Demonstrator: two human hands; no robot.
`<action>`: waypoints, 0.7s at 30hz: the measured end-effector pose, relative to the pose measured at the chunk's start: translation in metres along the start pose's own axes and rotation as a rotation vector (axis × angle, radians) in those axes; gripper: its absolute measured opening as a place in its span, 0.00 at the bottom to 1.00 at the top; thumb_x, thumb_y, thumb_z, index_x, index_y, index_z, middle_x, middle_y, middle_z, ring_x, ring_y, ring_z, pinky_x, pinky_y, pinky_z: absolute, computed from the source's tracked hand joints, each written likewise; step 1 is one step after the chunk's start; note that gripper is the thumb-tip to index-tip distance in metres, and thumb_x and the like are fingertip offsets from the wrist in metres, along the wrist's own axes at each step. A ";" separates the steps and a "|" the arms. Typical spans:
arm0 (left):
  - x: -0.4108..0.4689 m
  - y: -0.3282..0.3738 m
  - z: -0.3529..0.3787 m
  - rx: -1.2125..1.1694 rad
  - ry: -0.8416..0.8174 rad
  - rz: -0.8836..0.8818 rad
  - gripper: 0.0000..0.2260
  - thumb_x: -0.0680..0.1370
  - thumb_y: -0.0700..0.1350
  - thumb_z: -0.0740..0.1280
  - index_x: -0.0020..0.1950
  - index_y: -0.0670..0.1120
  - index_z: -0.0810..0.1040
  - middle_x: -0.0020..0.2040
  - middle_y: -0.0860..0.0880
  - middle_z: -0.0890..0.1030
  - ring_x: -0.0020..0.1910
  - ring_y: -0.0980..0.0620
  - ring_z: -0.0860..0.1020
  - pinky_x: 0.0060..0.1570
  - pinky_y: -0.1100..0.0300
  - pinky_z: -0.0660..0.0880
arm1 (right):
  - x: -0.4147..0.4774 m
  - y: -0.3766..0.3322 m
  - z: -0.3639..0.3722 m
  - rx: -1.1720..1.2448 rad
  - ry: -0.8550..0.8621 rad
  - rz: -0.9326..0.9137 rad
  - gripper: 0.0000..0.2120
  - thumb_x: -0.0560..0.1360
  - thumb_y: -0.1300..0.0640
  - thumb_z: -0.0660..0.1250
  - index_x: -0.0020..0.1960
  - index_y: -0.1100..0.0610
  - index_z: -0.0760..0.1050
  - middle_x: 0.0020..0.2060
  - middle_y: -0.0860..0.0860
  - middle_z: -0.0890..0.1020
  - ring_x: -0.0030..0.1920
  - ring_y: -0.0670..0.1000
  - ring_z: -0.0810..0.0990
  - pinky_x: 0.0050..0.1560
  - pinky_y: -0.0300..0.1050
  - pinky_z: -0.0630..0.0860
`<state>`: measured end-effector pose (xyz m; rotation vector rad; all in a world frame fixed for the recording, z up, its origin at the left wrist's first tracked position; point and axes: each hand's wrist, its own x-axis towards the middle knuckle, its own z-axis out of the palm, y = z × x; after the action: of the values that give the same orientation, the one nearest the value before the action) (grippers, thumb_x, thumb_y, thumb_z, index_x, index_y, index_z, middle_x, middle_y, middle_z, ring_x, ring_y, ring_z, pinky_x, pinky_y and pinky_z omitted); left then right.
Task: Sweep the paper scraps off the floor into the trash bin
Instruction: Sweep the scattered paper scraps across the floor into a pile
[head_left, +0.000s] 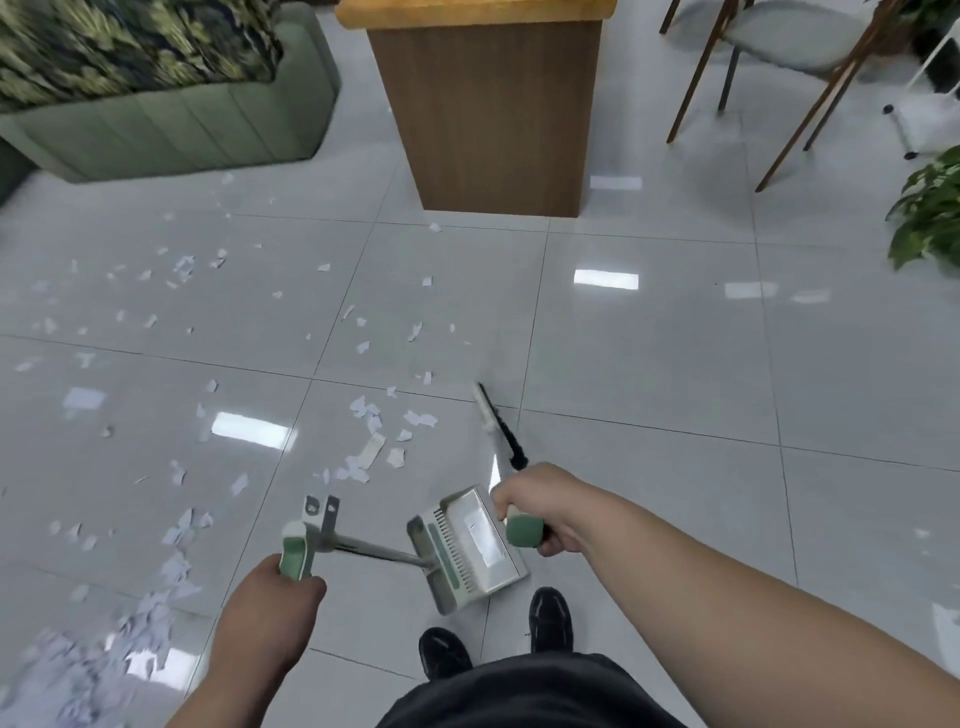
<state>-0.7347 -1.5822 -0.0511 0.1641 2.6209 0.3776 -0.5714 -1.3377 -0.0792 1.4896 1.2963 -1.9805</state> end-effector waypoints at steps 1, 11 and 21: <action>0.000 -0.003 -0.001 -0.012 0.000 -0.017 0.03 0.71 0.39 0.65 0.39 0.40 0.72 0.29 0.44 0.73 0.30 0.42 0.70 0.34 0.54 0.66 | 0.006 -0.009 0.001 0.016 -0.007 0.004 0.08 0.67 0.65 0.67 0.45 0.56 0.74 0.36 0.55 0.71 0.28 0.52 0.67 0.27 0.36 0.63; 0.024 -0.028 -0.018 -0.089 0.065 -0.100 0.02 0.73 0.38 0.66 0.41 0.40 0.74 0.33 0.42 0.78 0.33 0.41 0.75 0.35 0.54 0.68 | 0.030 -0.048 0.000 -0.060 0.014 -0.002 0.11 0.66 0.66 0.69 0.48 0.59 0.76 0.30 0.57 0.78 0.24 0.53 0.74 0.30 0.37 0.67; 0.079 -0.100 -0.059 -0.144 0.111 -0.211 0.04 0.74 0.39 0.66 0.41 0.40 0.74 0.35 0.41 0.79 0.34 0.42 0.76 0.34 0.55 0.68 | 0.045 -0.092 0.102 -0.276 0.152 0.020 0.06 0.66 0.64 0.65 0.41 0.57 0.71 0.27 0.53 0.71 0.25 0.52 0.65 0.28 0.35 0.63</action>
<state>-0.8367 -1.6773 -0.0662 -0.1850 2.6731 0.5112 -0.7136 -1.3620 -0.0742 1.5314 1.5388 -1.6222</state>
